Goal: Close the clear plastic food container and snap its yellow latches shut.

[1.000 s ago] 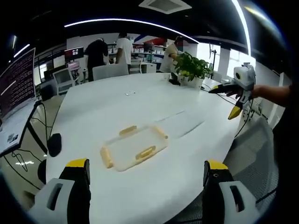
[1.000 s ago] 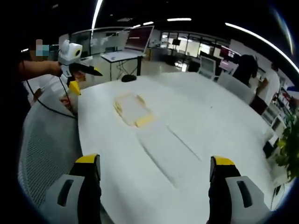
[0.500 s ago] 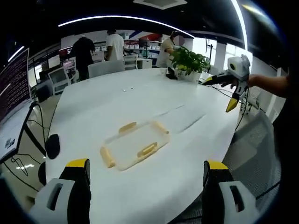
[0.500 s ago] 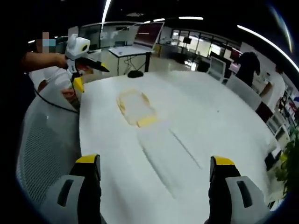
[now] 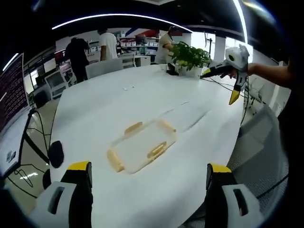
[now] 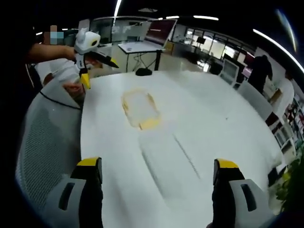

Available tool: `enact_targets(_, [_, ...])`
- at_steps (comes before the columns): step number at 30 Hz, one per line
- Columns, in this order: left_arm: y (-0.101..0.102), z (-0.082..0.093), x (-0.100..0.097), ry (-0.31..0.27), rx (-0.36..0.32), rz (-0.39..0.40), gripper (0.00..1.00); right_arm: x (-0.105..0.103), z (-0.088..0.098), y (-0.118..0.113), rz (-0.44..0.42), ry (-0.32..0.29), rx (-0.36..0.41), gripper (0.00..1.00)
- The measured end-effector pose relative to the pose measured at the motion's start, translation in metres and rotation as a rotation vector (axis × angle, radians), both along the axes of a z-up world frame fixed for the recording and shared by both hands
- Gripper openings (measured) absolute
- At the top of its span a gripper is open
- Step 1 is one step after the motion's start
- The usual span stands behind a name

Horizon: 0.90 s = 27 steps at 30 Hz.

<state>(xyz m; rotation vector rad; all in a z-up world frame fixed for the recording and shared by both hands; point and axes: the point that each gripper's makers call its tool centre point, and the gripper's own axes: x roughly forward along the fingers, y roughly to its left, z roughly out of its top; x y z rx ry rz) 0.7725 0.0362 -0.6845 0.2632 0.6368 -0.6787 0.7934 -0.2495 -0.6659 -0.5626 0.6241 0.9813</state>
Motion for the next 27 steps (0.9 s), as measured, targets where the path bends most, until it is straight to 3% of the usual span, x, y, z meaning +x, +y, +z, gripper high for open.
enact_targets(12, [0.001, 0.0, 0.015, 0.002, 0.045, -0.07, 0.96, 0.015, 0.0, 0.015, 0.085, 0.031, -0.046, 0.92])
enact_targets(27, [0.007, -0.011, 0.033, 0.025, 0.15, -0.191, 0.94, 0.032, -0.005, 0.043, 0.187, 0.062, -0.112, 0.87])
